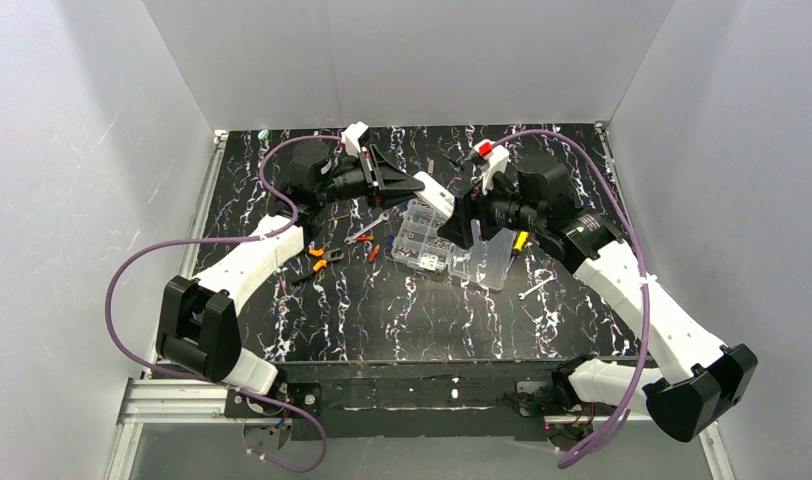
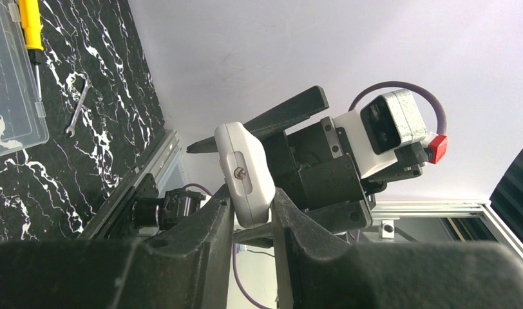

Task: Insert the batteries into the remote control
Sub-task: Adjust the remote control.

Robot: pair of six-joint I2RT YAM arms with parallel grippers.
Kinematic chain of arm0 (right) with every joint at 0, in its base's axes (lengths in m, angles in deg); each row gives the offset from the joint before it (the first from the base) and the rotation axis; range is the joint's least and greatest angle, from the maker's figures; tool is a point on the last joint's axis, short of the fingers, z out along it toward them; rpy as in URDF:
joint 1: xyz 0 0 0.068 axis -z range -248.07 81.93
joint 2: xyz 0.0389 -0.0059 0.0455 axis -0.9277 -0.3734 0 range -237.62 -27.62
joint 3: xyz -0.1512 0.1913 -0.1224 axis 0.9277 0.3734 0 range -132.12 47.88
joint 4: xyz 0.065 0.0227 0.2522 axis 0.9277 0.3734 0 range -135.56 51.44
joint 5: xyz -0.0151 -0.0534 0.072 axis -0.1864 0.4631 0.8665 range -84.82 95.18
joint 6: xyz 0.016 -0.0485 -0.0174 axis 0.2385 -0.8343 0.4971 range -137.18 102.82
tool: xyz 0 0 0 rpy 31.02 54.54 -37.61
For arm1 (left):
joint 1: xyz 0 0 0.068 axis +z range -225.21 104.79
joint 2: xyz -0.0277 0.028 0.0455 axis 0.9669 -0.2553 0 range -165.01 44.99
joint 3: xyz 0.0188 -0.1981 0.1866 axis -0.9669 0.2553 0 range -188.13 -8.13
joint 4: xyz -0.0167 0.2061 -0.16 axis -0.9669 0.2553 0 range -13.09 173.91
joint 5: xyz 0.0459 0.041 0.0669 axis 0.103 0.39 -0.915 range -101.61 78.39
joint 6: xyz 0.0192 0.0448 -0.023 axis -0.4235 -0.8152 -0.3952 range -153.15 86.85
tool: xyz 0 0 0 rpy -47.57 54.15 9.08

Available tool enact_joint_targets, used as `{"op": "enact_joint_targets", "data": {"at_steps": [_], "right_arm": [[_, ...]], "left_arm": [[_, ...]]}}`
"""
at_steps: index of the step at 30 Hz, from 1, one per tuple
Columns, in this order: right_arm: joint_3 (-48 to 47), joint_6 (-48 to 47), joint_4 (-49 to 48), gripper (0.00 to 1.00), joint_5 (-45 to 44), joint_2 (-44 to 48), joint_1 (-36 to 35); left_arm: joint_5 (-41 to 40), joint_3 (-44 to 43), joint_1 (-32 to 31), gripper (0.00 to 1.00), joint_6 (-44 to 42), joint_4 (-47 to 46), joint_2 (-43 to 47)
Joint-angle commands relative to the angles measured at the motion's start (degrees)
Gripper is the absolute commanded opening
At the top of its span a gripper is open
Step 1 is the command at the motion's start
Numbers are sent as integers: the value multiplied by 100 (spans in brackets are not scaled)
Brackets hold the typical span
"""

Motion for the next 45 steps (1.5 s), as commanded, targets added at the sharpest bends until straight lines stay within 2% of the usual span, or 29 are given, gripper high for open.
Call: {"op": "enact_joint_targets", "data": {"at_steps": [1,8,14,17,19,24,26,28,33,38,45], "right_arm": [[86,-65,-364,81,-79,241,31],[61,-84,-355,69,141,269,67],[52,-62,-381,68,233,278,84],[44,-67,-391,64,249,257,84],[23,-75,-375,54,312,229,93],[-35,-74,-341,16,357,128,93],[-79,-111,-293,1,308,65,93],[-195,-200,-126,1,228,-46,93],[-397,-180,-23,1,-73,-163,84],[-423,59,-74,1,-294,-134,40],[-263,334,-263,1,-350,-22,-186]], "left_arm": [[441,-316,-26,0,-16,-388,71],[597,-434,-40,0,-19,-371,-6],[667,-461,-64,0,-77,-291,-18],[693,-485,-76,0,-97,-264,-26],[702,-495,-84,0,-123,-234,-24],[673,-495,-93,1,-191,-92,2],[577,-487,-95,21,-207,-1,27],[397,-494,-93,43,-237,160,60],[-228,-517,-166,73,-447,789,216],[-1125,-365,-366,77,-931,1321,536],[-1556,-346,-582,76,-961,1275,470]]}}
